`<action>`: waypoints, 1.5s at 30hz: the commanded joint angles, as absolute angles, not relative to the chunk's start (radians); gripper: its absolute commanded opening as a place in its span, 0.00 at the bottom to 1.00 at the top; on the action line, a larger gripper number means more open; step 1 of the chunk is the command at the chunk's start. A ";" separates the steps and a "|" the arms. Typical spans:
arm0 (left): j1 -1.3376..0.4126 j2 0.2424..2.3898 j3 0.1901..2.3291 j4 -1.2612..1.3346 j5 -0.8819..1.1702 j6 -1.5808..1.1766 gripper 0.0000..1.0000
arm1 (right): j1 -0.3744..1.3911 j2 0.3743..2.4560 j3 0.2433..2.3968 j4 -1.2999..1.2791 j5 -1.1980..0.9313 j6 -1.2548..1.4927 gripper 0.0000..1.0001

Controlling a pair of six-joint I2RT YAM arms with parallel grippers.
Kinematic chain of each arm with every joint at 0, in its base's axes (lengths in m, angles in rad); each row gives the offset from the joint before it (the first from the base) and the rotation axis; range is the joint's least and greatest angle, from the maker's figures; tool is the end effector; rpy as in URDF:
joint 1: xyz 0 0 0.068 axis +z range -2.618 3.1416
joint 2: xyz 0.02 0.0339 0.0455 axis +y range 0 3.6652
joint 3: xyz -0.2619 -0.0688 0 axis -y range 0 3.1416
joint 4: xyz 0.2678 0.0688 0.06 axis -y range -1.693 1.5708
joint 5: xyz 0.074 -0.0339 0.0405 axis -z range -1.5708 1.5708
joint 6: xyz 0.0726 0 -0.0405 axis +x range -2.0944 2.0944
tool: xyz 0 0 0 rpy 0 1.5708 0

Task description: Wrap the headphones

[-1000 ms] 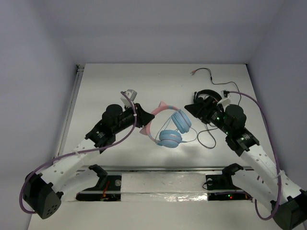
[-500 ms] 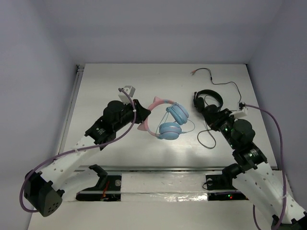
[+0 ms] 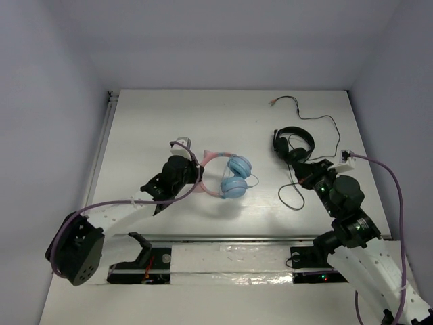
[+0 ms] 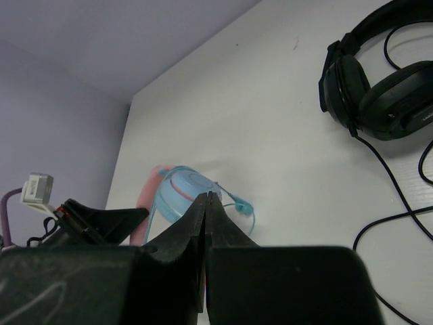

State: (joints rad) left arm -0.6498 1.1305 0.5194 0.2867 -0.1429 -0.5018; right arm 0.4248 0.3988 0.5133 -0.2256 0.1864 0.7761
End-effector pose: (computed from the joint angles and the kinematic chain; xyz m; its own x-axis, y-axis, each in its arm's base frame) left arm 0.2454 -0.1735 0.1994 -0.4589 -0.2493 -0.8528 0.3087 0.8553 -0.4161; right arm 0.1716 0.0629 0.2893 -0.2382 0.6477 -0.7236 -0.0985 0.7251 0.6815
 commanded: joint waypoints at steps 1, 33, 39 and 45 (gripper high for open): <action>-0.646 1.164 0.526 0.564 -0.210 -0.532 0.00 | 0.419 0.390 0.518 -0.216 0.193 0.735 0.00; -0.646 0.756 0.632 0.272 -0.269 -0.594 0.99 | 0.419 0.377 0.753 -0.370 0.215 0.657 1.00; -0.646 0.661 0.687 0.186 -0.224 -0.560 0.99 | 0.419 0.391 0.827 -0.431 0.192 0.606 1.00; -0.646 0.563 0.715 0.156 -0.229 -0.522 0.99 | 0.419 0.308 0.879 -0.414 0.218 0.592 1.00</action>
State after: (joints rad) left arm -0.6476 0.6079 0.6647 0.1608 -0.2405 -0.5579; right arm 0.4248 0.3519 0.8227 -0.4286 0.1993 0.6243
